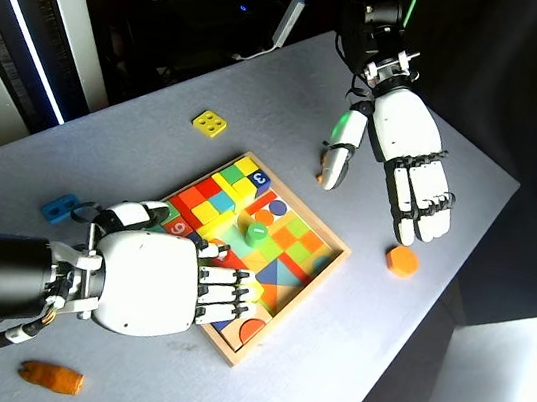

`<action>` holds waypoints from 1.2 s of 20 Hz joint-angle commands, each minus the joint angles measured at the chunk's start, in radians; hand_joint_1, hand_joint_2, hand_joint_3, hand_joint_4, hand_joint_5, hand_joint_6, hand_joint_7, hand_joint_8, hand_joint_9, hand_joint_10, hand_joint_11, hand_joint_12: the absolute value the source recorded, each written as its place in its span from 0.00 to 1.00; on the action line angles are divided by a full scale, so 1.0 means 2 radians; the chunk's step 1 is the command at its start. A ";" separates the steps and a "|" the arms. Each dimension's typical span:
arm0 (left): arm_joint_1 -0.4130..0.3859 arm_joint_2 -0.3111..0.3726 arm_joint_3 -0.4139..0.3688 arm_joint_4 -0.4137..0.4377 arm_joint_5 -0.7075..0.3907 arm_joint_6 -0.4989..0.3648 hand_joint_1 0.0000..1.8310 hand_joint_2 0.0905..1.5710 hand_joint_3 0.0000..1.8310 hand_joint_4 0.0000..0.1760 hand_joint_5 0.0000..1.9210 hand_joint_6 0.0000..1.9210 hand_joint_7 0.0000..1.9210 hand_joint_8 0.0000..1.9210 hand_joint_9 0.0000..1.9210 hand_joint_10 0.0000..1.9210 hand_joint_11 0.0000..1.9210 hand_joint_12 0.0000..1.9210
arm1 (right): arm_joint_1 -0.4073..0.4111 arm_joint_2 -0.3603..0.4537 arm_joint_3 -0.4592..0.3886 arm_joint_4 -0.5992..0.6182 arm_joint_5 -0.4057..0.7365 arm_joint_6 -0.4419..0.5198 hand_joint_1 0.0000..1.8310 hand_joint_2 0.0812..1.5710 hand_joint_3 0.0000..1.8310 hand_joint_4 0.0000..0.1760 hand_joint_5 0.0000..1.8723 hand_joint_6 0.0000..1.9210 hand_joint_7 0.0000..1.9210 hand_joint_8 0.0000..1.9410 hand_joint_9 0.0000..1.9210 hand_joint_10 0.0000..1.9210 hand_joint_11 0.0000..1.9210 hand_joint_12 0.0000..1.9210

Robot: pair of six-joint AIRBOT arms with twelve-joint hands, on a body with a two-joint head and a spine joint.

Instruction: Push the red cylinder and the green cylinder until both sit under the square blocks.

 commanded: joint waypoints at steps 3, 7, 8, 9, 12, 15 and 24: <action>-0.005 0.001 0.002 -0.006 -0.053 -0.002 0.00 0.72 0.00 0.44 0.02 0.00 0.00 0.00 0.00 0.00 0.00 0.13 | 0.006 0.009 -0.003 0.017 0.008 0.007 0.17 0.66 0.00 1.00 0.30 0.01 0.02 0.00 0.00 0.00 0.00 0.00; -0.004 0.001 0.002 -0.006 -0.053 -0.002 0.00 0.72 0.00 0.47 0.01 0.00 0.00 0.00 0.00 0.00 0.00 0.13 | 0.006 0.013 -0.006 0.014 0.009 0.011 0.17 0.66 0.00 1.00 0.30 0.01 0.02 0.00 0.00 0.00 0.00 0.00; -0.004 0.002 0.002 -0.006 -0.053 -0.002 0.00 0.72 0.00 0.51 0.01 0.00 0.00 0.00 0.00 0.00 0.00 0.13 | 0.006 0.015 -0.007 0.013 0.009 0.012 0.17 0.66 0.00 1.00 0.30 0.00 0.01 0.00 0.00 0.00 0.00 0.00; -0.004 0.002 0.002 -0.008 -0.053 -0.002 0.00 0.71 0.00 0.48 0.02 0.00 0.00 0.00 0.00 0.00 0.00 0.13 | 0.005 0.016 -0.008 0.012 0.009 0.013 0.17 0.66 0.00 1.00 0.30 0.00 0.01 0.00 0.00 0.00 0.00 0.00; -0.001 0.002 0.002 -0.010 -0.053 -0.002 0.00 0.70 0.00 0.41 0.01 0.00 0.00 0.00 0.00 0.00 0.00 0.08 | 0.005 0.019 -0.009 0.006 0.009 0.018 0.17 0.66 0.00 1.00 0.31 0.01 0.02 0.00 0.00 0.00 0.00 0.00; 0.000 0.002 0.002 -0.010 -0.054 -0.002 0.00 0.72 0.00 0.40 0.02 0.00 0.00 0.00 0.00 0.00 0.00 0.09 | 0.005 0.023 -0.011 0.002 0.010 0.023 0.17 0.66 0.00 1.00 0.30 0.00 0.02 0.00 0.00 0.00 0.00 0.00; 0.005 0.003 0.002 -0.017 -0.055 -0.002 0.00 0.71 0.00 0.50 0.01 0.00 0.00 0.00 0.00 0.00 0.00 0.10 | 0.002 0.037 -0.020 -0.010 0.011 0.034 0.15 0.65 0.00 1.00 0.32 0.00 0.02 0.00 0.00 0.00 0.00 0.00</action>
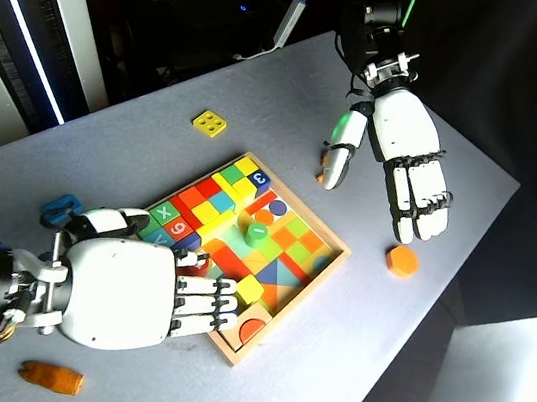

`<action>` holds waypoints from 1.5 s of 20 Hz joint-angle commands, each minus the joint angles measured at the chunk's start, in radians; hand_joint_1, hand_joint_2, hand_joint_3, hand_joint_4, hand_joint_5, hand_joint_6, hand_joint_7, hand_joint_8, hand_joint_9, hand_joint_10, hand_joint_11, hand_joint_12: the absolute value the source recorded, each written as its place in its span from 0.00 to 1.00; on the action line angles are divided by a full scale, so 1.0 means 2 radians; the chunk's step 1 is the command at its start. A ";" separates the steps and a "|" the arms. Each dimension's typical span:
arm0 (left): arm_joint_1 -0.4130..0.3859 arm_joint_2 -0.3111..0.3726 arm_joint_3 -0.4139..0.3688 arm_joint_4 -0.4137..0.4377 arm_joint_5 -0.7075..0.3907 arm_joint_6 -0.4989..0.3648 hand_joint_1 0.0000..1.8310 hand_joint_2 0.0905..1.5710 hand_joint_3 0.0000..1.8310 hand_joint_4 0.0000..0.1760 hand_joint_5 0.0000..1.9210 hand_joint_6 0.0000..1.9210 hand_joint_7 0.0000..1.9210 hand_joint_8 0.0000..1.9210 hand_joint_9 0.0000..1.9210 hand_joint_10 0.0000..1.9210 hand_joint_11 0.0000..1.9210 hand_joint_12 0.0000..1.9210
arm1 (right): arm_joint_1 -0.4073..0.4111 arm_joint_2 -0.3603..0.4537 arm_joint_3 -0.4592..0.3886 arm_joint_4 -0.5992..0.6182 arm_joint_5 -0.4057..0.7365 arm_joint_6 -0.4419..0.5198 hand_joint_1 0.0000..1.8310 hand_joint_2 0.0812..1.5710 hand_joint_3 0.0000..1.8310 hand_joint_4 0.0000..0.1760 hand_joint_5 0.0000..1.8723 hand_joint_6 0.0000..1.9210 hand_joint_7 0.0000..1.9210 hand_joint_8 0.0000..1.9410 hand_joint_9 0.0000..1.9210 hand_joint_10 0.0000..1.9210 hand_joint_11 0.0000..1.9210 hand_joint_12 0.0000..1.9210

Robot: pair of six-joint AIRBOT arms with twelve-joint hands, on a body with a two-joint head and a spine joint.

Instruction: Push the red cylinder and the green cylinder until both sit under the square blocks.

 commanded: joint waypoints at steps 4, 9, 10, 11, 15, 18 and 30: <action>-0.002 0.003 0.002 -0.008 -0.055 -0.002 0.00 0.71 0.00 0.51 0.01 0.00 0.00 0.00 0.00 0.00 0.00 0.11 | 0.003 0.010 -0.007 0.015 0.006 0.006 0.16 0.66 0.00 1.00 0.33 0.01 0.03 0.00 0.00 0.00 0.00 0.00; -0.001 0.003 0.002 -0.010 -0.055 -0.002 0.00 0.69 0.00 0.50 0.01 0.00 0.00 0.00 0.00 0.00 0.00 0.07 | 0.003 0.018 -0.013 0.012 0.010 0.010 0.16 0.67 0.00 1.00 0.33 0.00 0.02 0.00 0.00 0.00 0.00 0.00; -0.001 0.004 0.002 -0.010 -0.055 -0.002 0.00 0.69 0.00 0.48 0.01 0.00 0.00 0.00 0.00 0.00 0.00 0.04 | 0.003 0.019 -0.014 0.012 0.011 0.011 0.16 0.67 0.00 1.00 0.33 0.00 0.03 0.00 0.00 0.00 0.00 0.00; 0.000 0.004 0.002 -0.011 -0.056 -0.002 0.00 0.69 0.00 0.49 0.01 0.00 0.00 0.00 0.00 0.00 0.00 0.06 | 0.003 0.020 -0.015 0.011 0.012 0.013 0.15 0.67 0.00 1.00 0.33 0.00 0.02 0.00 0.00 0.00 0.00 0.00; 0.000 0.004 0.002 -0.012 -0.056 -0.002 0.00 0.70 0.00 0.47 0.01 0.00 0.00 0.00 0.00 0.00 0.00 0.03 | 0.003 0.023 -0.018 0.004 0.015 0.019 0.16 0.67 0.00 1.00 0.33 0.00 0.03 0.00 0.00 0.00 0.00 0.00; 0.001 0.004 0.002 -0.013 -0.056 -0.002 0.00 0.70 0.00 0.43 0.00 0.00 0.00 0.00 0.00 0.00 0.01 0.01 | 0.002 0.023 -0.020 0.004 0.017 0.020 0.17 0.67 0.00 1.00 0.33 0.00 0.03 0.00 0.00 0.00 0.00 0.00; 0.003 0.004 0.001 -0.014 -0.057 -0.002 0.00 0.71 0.00 0.44 0.01 0.00 0.00 0.00 0.00 0.00 0.01 0.03 | 0.008 0.024 -0.021 0.004 0.014 0.019 0.16 0.67 0.00 1.00 0.32 0.00 0.02 0.00 0.00 0.00 0.00 0.00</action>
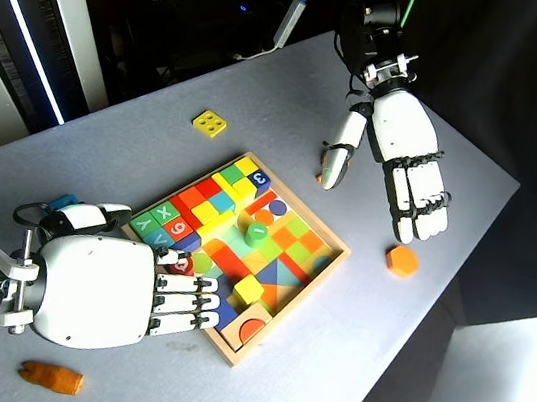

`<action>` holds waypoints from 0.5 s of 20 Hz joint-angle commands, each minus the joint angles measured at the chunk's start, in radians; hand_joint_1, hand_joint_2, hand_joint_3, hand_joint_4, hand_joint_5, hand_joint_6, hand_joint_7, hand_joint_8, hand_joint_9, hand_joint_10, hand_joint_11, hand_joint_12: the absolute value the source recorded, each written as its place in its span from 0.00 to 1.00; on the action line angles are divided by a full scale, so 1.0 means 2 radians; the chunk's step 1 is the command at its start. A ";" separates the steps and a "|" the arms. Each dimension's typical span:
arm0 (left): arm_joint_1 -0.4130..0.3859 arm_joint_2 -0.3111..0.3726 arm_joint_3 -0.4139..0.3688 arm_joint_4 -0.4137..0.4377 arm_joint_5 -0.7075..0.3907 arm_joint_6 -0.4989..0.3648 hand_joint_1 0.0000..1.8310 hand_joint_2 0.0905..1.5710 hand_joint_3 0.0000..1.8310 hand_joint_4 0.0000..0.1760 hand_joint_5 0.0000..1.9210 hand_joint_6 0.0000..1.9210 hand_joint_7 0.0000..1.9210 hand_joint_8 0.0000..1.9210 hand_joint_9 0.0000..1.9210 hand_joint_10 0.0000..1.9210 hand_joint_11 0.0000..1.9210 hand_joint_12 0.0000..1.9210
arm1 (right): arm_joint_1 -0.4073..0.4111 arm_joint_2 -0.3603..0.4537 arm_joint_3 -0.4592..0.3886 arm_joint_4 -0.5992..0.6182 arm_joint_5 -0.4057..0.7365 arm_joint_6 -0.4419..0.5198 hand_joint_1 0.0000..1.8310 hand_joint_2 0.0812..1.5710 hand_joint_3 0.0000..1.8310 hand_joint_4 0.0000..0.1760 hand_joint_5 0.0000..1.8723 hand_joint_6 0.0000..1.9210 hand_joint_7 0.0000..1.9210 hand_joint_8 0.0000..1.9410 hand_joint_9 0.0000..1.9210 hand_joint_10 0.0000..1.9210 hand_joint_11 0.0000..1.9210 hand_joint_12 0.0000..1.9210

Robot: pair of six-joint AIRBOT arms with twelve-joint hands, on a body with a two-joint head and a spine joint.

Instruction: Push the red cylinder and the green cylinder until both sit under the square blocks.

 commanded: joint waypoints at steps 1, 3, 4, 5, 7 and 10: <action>-0.002 0.004 0.001 -0.008 -0.057 -0.002 0.00 0.71 0.00 0.46 0.01 0.00 0.00 0.00 0.00 0.00 0.00 0.08 | 0.009 0.004 0.000 0.026 0.001 0.001 0.16 0.67 0.00 1.00 0.32 0.00 0.02 0.00 0.00 0.00 0.01 0.00; 0.000 0.004 0.001 -0.011 -0.059 -0.002 0.00 0.71 0.00 0.45 0.01 0.00 0.00 0.00 0.00 0.00 0.00 0.09 | 0.017 0.004 0.000 0.027 0.000 -0.003 0.13 0.67 0.00 1.00 0.32 0.00 0.02 0.00 0.00 0.00 0.03 0.02; 0.001 0.004 0.001 -0.011 -0.059 -0.002 0.00 0.71 0.00 0.51 0.01 0.00 0.00 0.00 0.00 0.00 0.00 0.09 | 0.020 0.004 0.000 0.034 0.000 -0.009 0.13 0.67 0.00 1.00 0.31 0.00 0.00 0.00 0.00 0.00 0.03 0.02; 0.001 0.004 0.001 -0.011 -0.059 -0.002 0.00 0.71 0.00 0.48 0.01 0.00 0.00 0.00 0.00 0.00 0.00 0.12 | 0.021 0.005 0.000 0.042 0.000 -0.015 0.14 0.67 0.00 1.00 0.31 0.00 0.00 0.00 0.00 0.00 0.03 0.02; 0.002 0.005 0.001 -0.012 -0.059 -0.002 0.00 0.70 0.00 0.58 0.01 0.00 0.00 0.00 0.00 0.00 0.00 0.11 | 0.026 0.006 -0.001 0.058 0.002 -0.026 0.15 0.67 0.00 1.00 0.31 0.00 0.00 0.00 0.00 0.00 0.01 0.10; 0.002 0.005 0.001 -0.013 -0.059 -0.002 0.00 0.71 0.00 0.48 0.01 0.00 0.00 0.00 0.00 0.00 0.00 0.07 | 0.032 0.007 -0.001 0.079 0.004 -0.040 0.16 0.67 0.00 0.99 0.32 0.00 0.00 0.00 0.00 0.00 0.00 0.11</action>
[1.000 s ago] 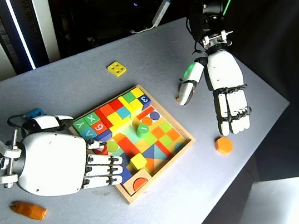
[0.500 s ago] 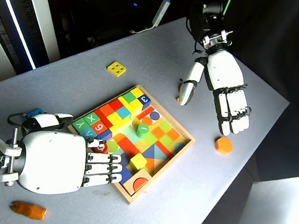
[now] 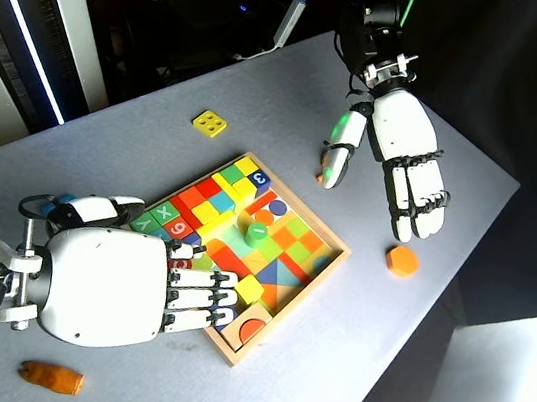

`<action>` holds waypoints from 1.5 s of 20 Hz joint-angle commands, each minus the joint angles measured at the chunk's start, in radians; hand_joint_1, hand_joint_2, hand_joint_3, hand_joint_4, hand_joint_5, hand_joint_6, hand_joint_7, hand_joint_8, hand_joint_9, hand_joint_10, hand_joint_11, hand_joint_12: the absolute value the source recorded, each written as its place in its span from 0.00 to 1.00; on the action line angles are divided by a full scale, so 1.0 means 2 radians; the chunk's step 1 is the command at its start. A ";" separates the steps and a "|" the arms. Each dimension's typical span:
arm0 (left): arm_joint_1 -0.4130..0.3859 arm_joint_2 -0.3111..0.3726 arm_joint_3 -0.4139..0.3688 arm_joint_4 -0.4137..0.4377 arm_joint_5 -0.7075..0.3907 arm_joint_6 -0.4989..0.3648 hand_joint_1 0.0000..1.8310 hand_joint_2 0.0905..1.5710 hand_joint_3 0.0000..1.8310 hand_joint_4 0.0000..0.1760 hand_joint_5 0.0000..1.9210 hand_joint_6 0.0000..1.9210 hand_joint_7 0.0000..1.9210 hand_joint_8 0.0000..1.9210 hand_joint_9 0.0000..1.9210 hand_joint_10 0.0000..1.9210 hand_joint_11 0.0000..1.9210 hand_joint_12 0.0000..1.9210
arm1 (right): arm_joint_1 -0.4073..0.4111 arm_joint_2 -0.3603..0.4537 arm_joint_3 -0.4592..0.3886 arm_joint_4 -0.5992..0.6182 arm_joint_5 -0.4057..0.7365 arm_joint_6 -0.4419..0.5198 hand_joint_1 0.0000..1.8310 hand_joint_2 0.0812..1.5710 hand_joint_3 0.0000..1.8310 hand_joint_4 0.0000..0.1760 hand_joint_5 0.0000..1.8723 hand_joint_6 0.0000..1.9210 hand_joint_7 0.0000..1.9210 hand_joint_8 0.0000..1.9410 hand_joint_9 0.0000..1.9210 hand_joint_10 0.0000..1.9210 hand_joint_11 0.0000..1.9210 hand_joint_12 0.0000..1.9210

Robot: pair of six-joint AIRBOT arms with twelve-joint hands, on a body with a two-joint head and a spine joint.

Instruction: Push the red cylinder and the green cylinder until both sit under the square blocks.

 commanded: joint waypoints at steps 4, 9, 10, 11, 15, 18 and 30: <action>-0.004 0.002 0.003 -0.007 -0.055 -0.002 0.00 0.71 0.00 0.50 0.01 0.00 0.00 0.00 0.00 0.00 0.00 0.07 | 0.009 0.001 -0.004 0.036 0.007 -0.010 0.20 0.68 0.00 0.73 0.34 0.00 0.02 0.00 0.00 0.00 0.00 0.15; -0.007 -0.002 0.007 -0.007 -0.050 -0.002 0.00 0.71 0.00 0.45 0.01 0.00 0.00 0.00 0.00 0.00 0.00 0.09 | 0.005 -0.022 -0.004 0.036 0.010 -0.021 0.18 0.66 0.00 0.93 0.32 0.00 0.03 0.00 0.00 0.00 0.00 0.03; -0.008 -0.004 0.008 -0.007 -0.049 -0.001 0.00 0.72 0.00 0.43 0.01 0.00 0.00 0.00 0.00 0.00 0.00 0.09 | 0.005 -0.025 -0.004 0.039 0.010 -0.025 0.16 0.65 0.00 0.99 0.32 0.00 0.03 0.00 0.00 0.00 0.00 0.01; -0.009 -0.005 0.010 -0.007 -0.047 -0.001 0.00 0.72 0.00 0.38 0.01 0.00 0.00 0.00 0.00 0.00 0.00 0.09 | 0.005 -0.030 -0.004 0.045 0.011 -0.032 0.15 0.65 0.00 1.00 0.32 0.00 0.03 0.00 0.00 0.00 0.00 0.00; -0.012 -0.012 0.014 -0.007 -0.041 0.002 0.00 0.70 0.00 0.37 0.01 0.00 0.00 0.00 0.00 0.00 0.00 0.21 | 0.003 -0.044 -0.002 0.064 0.012 -0.050 0.13 0.66 0.00 1.00 0.30 0.00 0.01 0.00 0.00 0.00 0.00 0.00; -0.013 -0.016 0.017 -0.007 -0.037 0.002 0.00 0.70 0.00 0.42 0.00 0.00 0.00 0.00 0.00 0.00 0.00 0.25 | -0.002 -0.062 0.010 0.069 0.014 -0.053 0.13 0.66 0.00 1.00 0.30 0.00 0.02 0.00 0.00 0.00 0.01 0.00; -0.023 -0.030 0.028 -0.002 -0.022 0.010 0.00 0.71 0.00 0.44 0.01 0.00 0.00 0.00 0.00 0.00 0.00 0.17 | -0.006 -0.108 0.040 0.087 0.011 -0.079 0.12 0.67 0.00 1.00 0.28 0.00 0.00 0.00 0.00 0.00 0.00 0.00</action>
